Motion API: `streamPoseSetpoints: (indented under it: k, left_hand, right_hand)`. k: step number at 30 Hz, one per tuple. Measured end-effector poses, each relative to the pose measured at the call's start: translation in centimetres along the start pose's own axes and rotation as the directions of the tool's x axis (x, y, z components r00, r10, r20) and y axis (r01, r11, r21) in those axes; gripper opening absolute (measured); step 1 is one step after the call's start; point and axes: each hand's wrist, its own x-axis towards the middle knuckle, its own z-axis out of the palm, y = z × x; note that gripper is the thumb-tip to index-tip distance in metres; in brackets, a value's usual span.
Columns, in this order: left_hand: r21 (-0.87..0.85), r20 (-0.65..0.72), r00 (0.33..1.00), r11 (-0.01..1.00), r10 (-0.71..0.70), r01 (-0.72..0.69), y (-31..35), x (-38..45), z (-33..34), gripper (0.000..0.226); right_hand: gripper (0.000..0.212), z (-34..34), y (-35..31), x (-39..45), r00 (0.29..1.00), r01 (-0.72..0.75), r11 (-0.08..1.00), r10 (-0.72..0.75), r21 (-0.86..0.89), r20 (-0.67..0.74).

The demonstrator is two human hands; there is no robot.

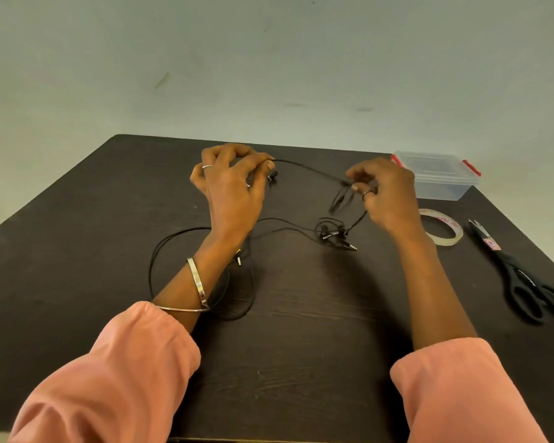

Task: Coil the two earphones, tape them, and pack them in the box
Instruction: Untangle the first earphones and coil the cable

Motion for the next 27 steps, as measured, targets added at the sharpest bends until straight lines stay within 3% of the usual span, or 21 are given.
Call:
streamPoseSetpoints:
  k: [2,4,6,9,13,15,19,21,23,25,27]
  left_hand:
    - [-0.102,0.03,0.988,0.983,-0.149,0.151,0.1,0.7,-0.6,0.015]
    - [-0.33,0.063,0.936,0.878,-0.346,0.347,0.2,1.6,-1.3,0.015]
    - [-0.488,0.098,0.867,0.735,-0.488,0.47,0.0,2.3,-1.8,0.013]
    - [-0.573,0.065,0.795,0.63,-0.603,0.525,-1.4,2.7,-2.7,0.011]
    - [-0.568,0.0,0.715,0.588,-0.7,0.576,-3.7,2.4,-3.4,0.012]
    - [-0.517,-0.013,0.737,0.635,-0.676,0.574,-3.9,2.1,-3.2,0.008]
    - [-0.336,0.04,0.818,0.763,-0.574,0.552,-3.6,1.6,-2.5,0.011]
    - [-0.103,0.053,0.878,0.872,-0.476,0.479,-3.3,1.3,-2.0,0.025]
    - [0.119,0.111,0.939,0.942,-0.326,0.313,-2.6,0.8,-1.8,0.038]
    - [0.067,0.212,0.968,0.99,-0.134,0.123,-1.8,0.7,-1.4,0.038]
    - [-0.096,0.377,0.926,0.994,-0.01,0.05,-0.9,0.4,-1.0,0.044]
  right_hand:
    - [0.029,0.2,0.5,-0.3,0.994,0.008,0.996,0.002,-0.084,0.112]
    - [0.032,0.5,1.1,-0.5,0.99,-0.059,0.994,0.07,-0.09,0.122]
    - [0.032,0.7,1.5,-1.0,0.978,-0.205,0.979,0.205,0.002,0.032]
    - [0.028,0.2,2.2,-1.3,0.882,-0.409,0.873,0.453,0.268,-0.129]
    - [0.012,-0.5,2.3,-1.2,0.75,-0.368,0.776,0.574,0.512,-0.329]
    - [0.015,-0.4,1.8,-0.9,0.731,-0.317,0.753,0.581,0.576,-0.357]
    - [0.019,0.2,0.7,-0.7,0.801,-0.254,0.775,0.504,0.578,-0.324]
    - [0.016,0.4,0.1,-0.7,0.85,-0.229,0.788,0.448,0.572,-0.277]
    - [0.017,0.5,-0.8,-0.7,0.894,-0.204,0.78,0.395,0.592,-0.213]
    - [0.02,0.4,-1.9,-0.6,0.931,-0.168,0.755,0.332,0.634,-0.149]
    - [0.022,0.2,-3.0,-0.6,0.961,-0.125,0.713,0.26,0.69,-0.094]
